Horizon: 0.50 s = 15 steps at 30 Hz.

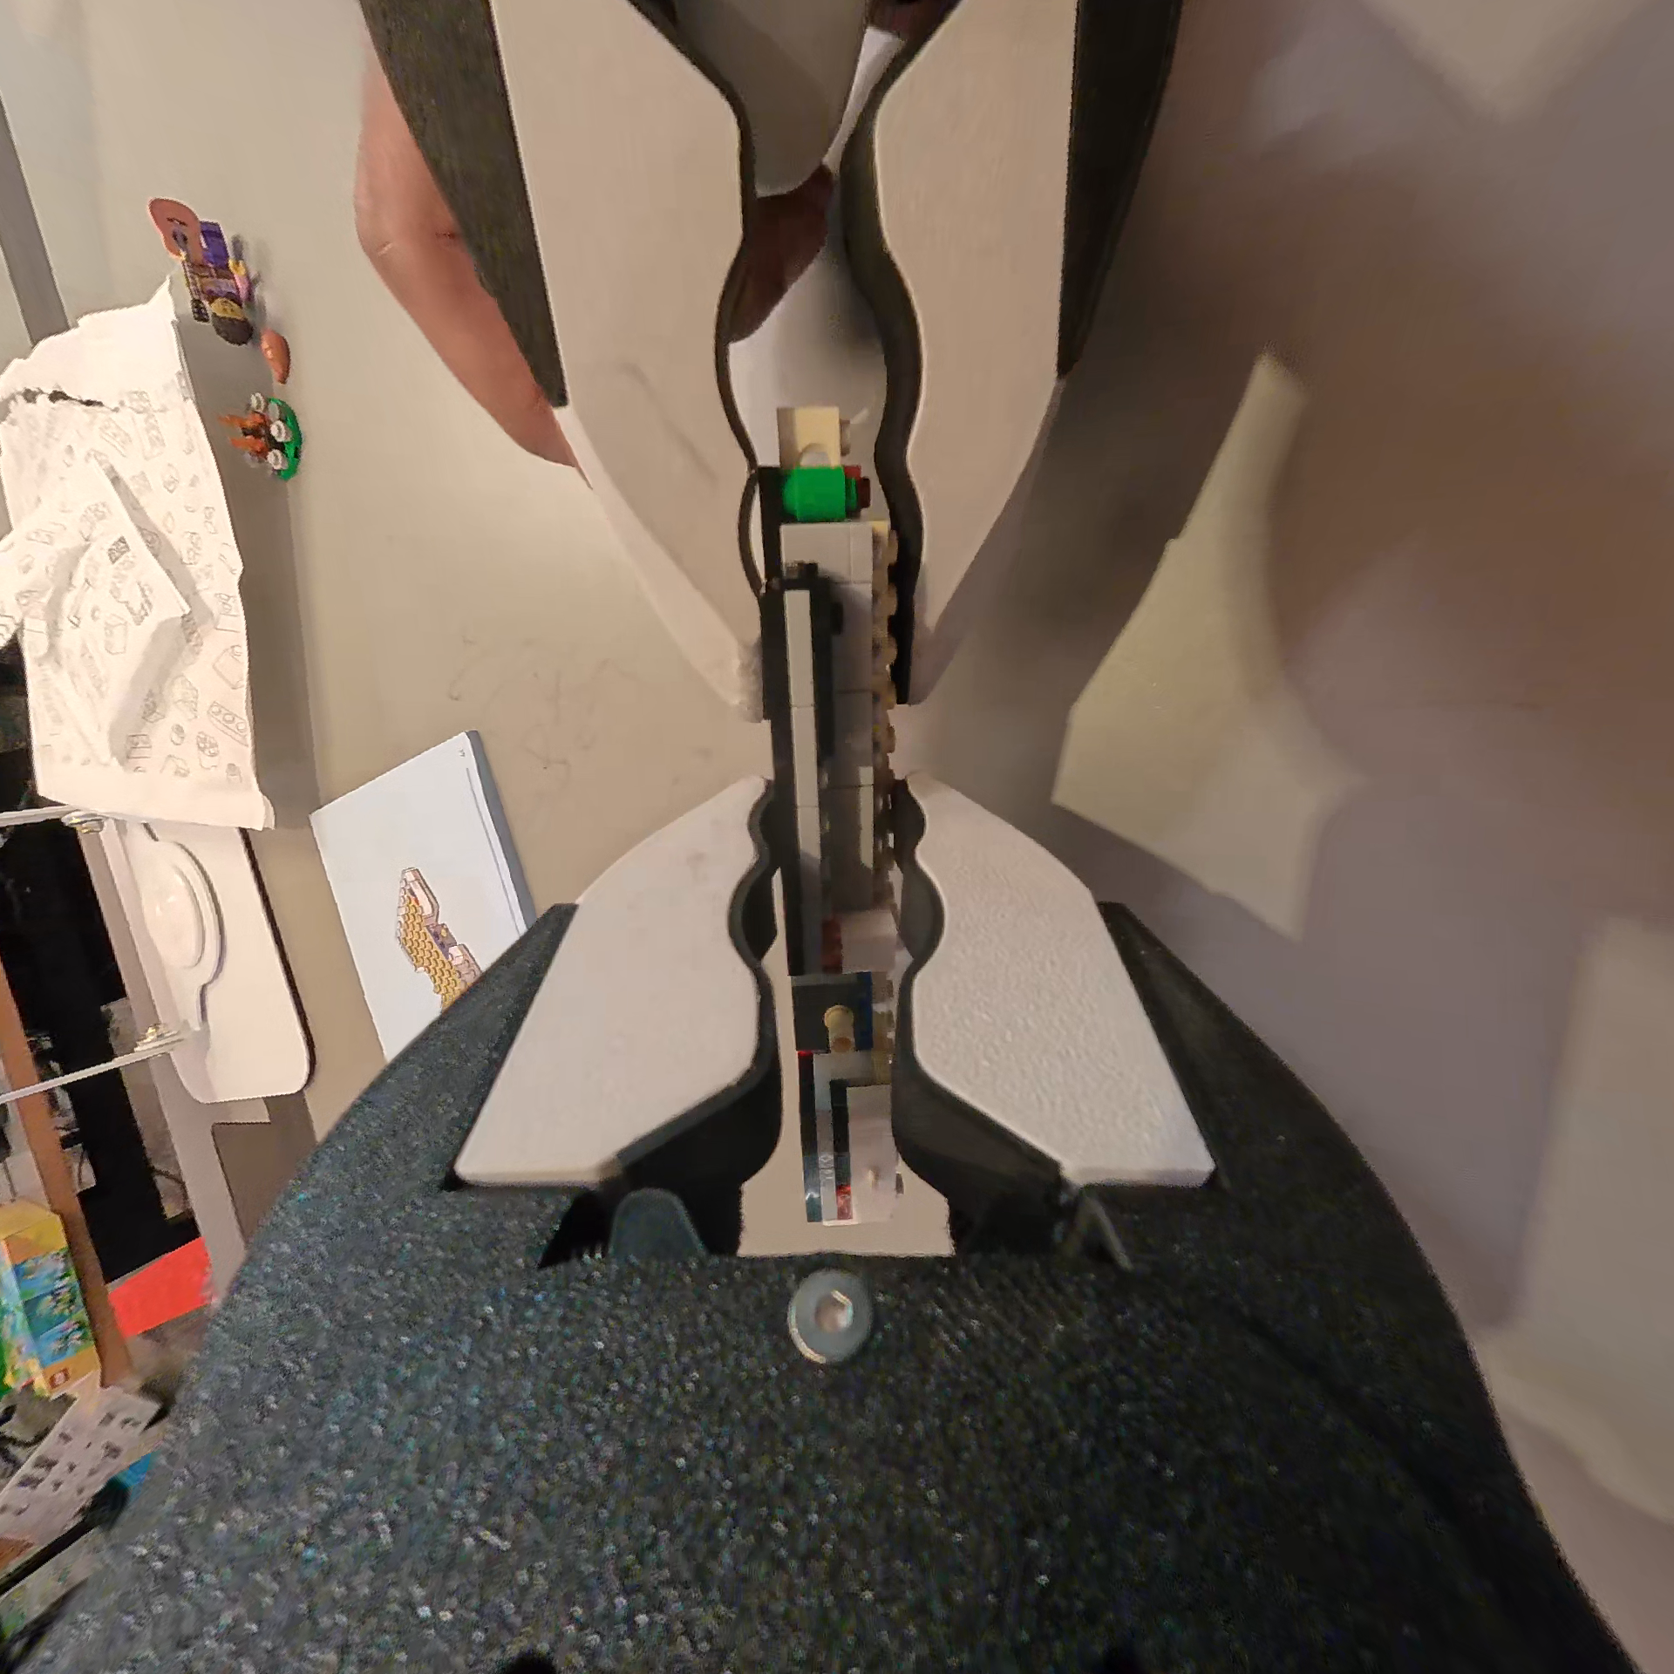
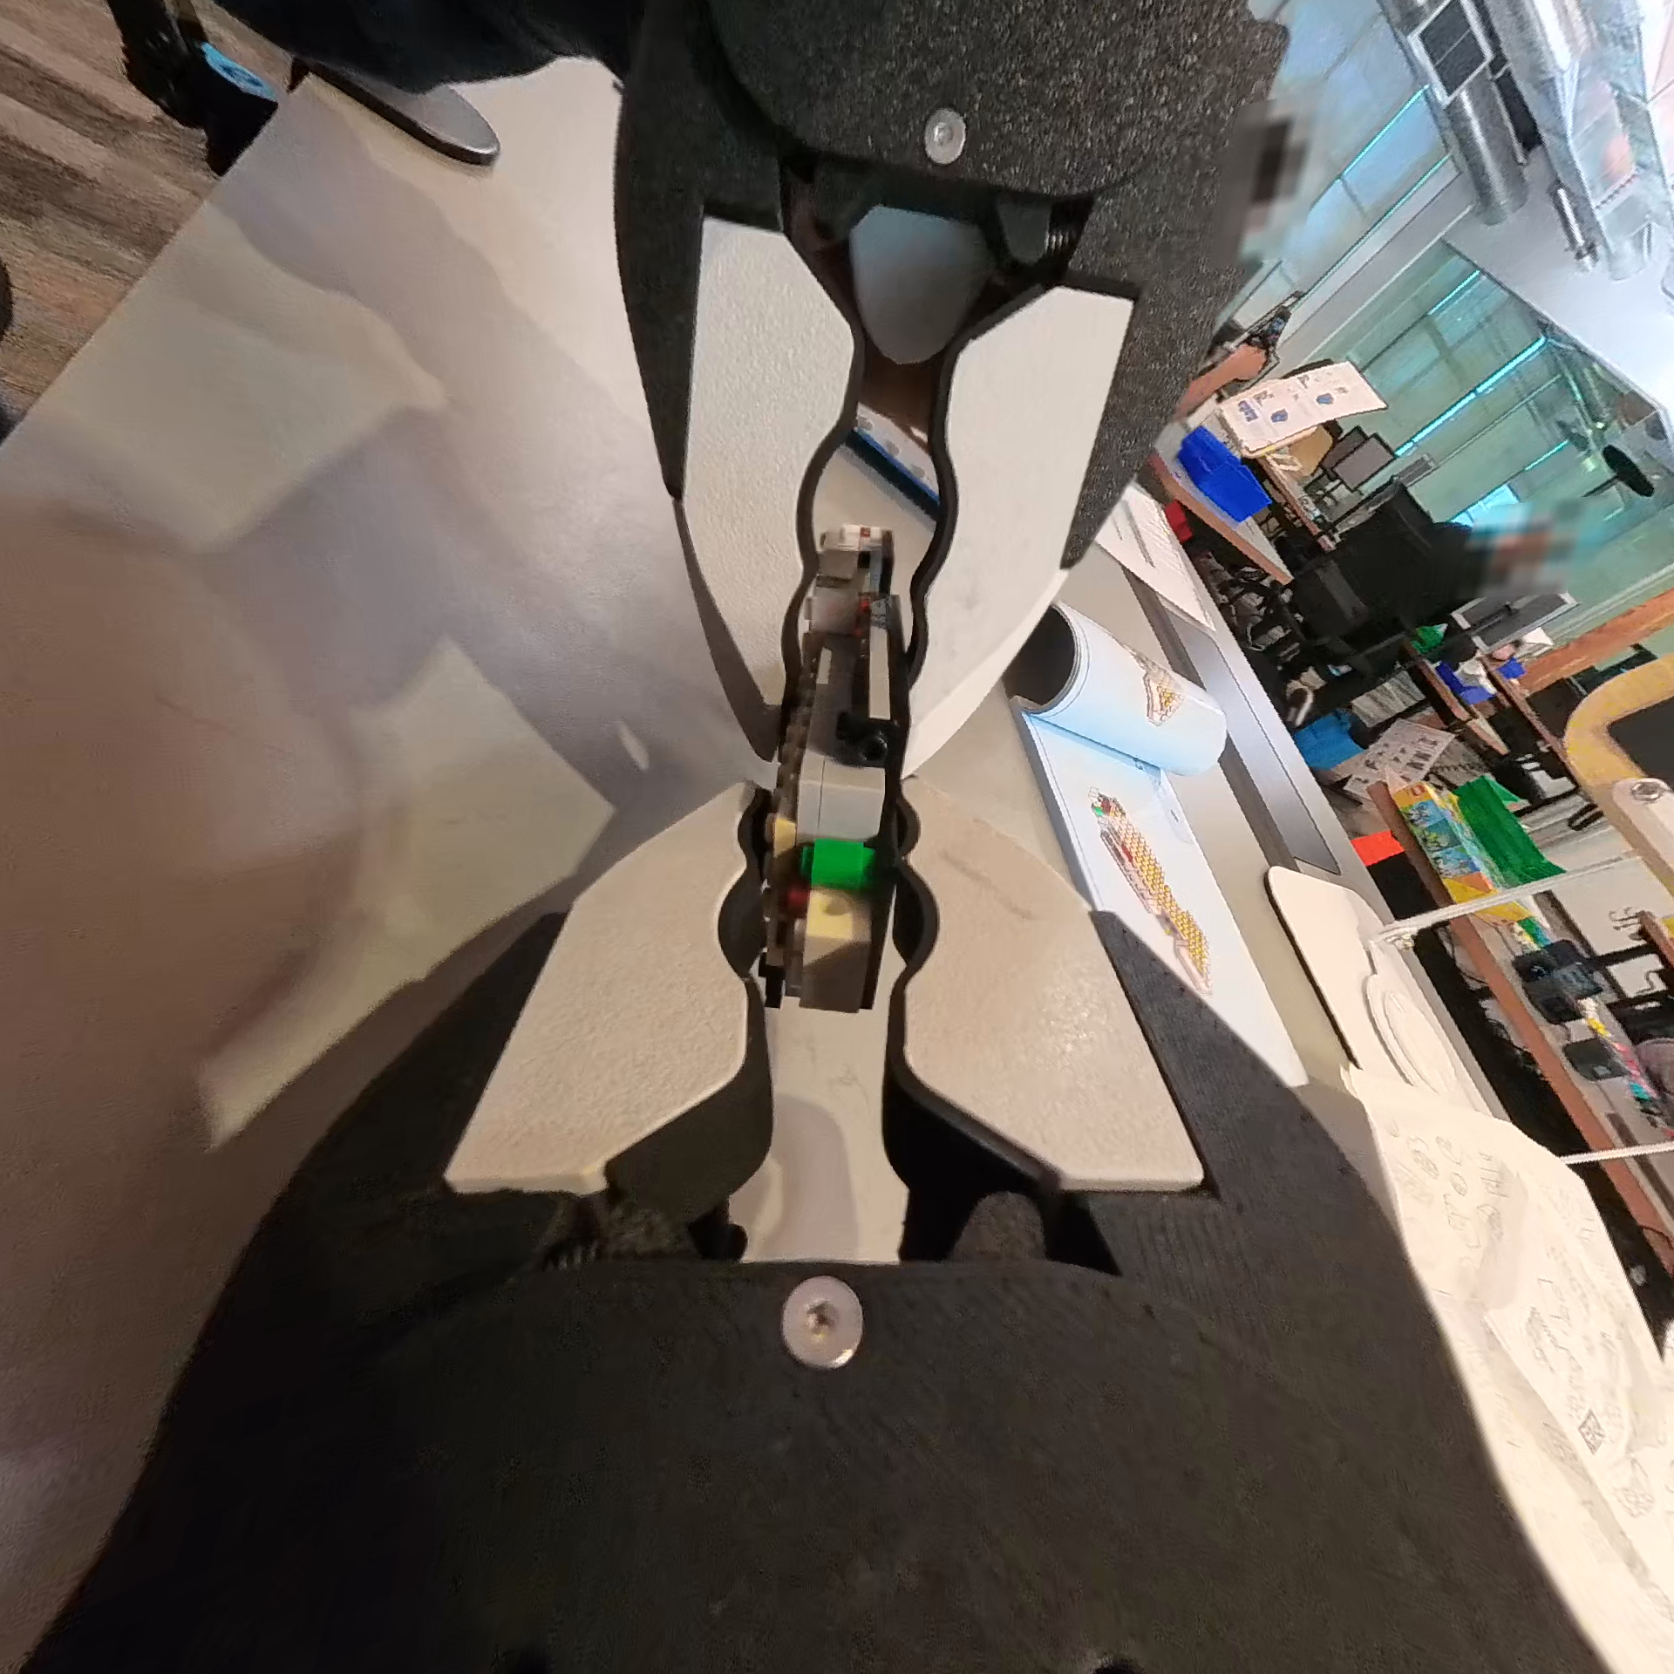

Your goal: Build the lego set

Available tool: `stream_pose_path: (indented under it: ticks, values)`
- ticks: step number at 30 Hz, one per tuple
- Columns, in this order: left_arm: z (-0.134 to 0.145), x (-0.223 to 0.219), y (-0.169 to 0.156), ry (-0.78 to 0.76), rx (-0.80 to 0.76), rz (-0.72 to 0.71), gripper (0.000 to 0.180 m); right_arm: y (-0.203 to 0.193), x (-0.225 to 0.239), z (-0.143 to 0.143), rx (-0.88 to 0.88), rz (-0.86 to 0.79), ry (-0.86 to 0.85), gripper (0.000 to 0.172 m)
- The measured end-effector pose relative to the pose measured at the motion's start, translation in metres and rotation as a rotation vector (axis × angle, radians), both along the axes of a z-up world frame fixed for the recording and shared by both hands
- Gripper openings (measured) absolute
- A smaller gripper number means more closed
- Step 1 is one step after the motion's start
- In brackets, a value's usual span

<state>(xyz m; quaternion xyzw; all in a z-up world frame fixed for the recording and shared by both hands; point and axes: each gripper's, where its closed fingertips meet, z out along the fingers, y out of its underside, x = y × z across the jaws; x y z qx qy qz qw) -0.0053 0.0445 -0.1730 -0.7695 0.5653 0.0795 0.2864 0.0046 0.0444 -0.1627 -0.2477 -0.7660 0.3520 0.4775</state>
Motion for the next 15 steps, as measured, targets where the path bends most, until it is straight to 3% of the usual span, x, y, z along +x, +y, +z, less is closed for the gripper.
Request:
stream_pose_path:
  ticks: [5,7,11,15]
  values:
    - [0.002,0.0,0.002,-0.069,0.007,0.019,0.024,0.003,0.0,0.0,-0.008,0.002,0.004,0.024]
    - [0.007,-0.002,0.005,-0.119,0.035,0.034,0.031,0.005,0.001,0.001,-0.031,0.008,-0.001,0.024]
    - [0.031,-0.005,0.008,-0.33,0.076,0.061,0.046,0.013,0.002,0.003,-0.071,0.018,-0.003,0.023]
    - [0.049,-0.024,0.009,-0.547,0.089,0.111,0.049,0.015,0.008,0.006,-0.089,0.069,0.002,0.023]
